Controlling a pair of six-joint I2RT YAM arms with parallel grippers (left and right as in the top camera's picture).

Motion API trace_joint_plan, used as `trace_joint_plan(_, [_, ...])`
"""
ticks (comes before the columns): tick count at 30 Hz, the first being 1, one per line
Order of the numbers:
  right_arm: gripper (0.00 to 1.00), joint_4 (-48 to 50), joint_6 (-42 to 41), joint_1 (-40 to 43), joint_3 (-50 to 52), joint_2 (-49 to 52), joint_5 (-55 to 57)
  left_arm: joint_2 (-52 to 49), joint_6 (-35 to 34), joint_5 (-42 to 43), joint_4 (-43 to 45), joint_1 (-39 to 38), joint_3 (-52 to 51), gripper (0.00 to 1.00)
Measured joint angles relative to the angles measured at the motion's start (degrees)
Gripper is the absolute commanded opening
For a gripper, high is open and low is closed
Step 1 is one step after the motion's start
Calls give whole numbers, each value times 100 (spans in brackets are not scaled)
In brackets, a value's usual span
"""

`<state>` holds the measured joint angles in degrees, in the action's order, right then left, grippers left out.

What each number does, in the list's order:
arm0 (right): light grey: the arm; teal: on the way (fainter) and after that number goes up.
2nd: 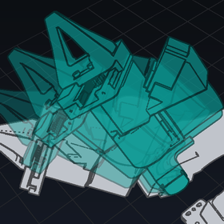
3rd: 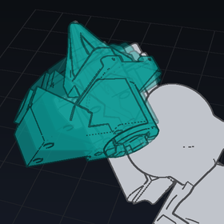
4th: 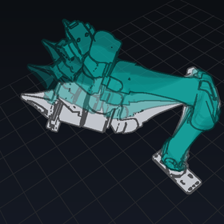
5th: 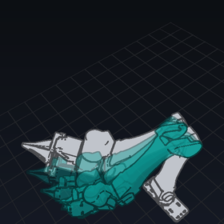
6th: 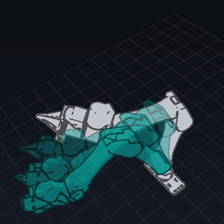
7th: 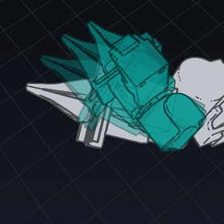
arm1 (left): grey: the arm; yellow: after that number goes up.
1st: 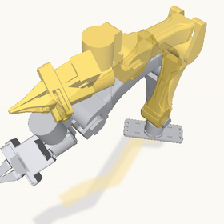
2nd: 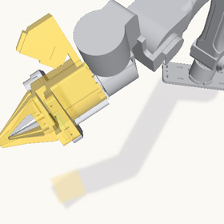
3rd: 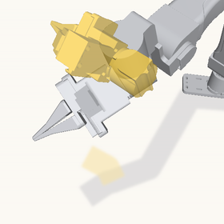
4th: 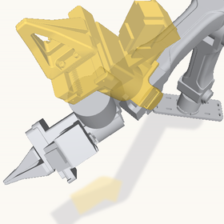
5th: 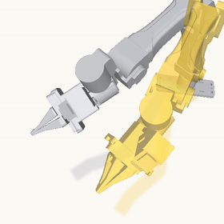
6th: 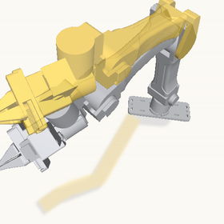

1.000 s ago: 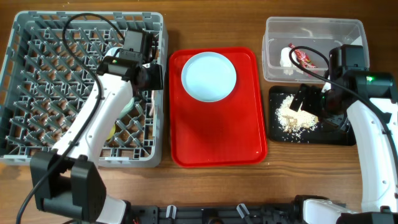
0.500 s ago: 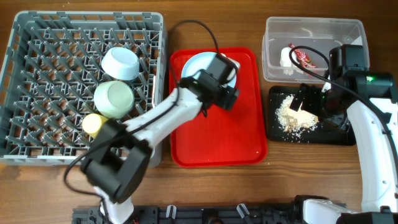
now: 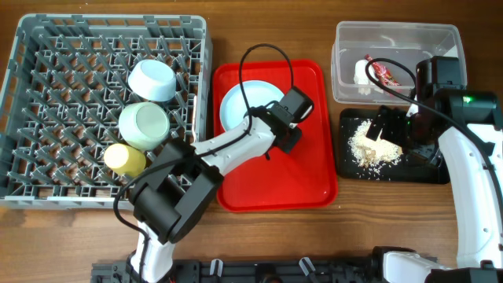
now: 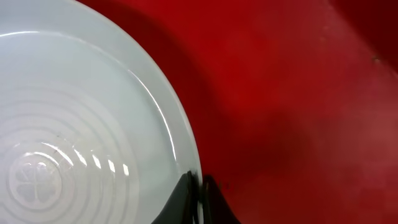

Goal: Sort waste into correct bins and load items into the dishwasher rack
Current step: 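Grasp the white plate with the left gripper and stand it in the rack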

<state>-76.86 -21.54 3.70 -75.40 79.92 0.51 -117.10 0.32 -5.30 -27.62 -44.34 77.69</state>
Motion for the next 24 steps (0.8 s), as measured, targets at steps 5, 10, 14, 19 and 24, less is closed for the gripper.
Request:
trace_joint_plan(5, [100, -7, -2, 0, 0, 0, 0, 1250, -540, 114, -72, 131, 63, 4])
trace_joint_plan(10, [100, -9, 0, 0, 0, 0, 0, 2944, -1338, 859, -48, 1300, 210, 4])
trace_joint_plan(14, [100, -9, 0, 0, 0, 0, 0, 3143, -1657, 2371, -111, 2651, 210, 4])
trace_joint_plan(19, [100, -9, -2, 0, 0, 0, 0, 2813, -1825, 4684, -175, 4197, 210, 4])
trace_joint_plan(24, [100, -9, 0, 0, 0, 0, 0, 2267, -1851, 5836, -223, 4725, 210, 17])
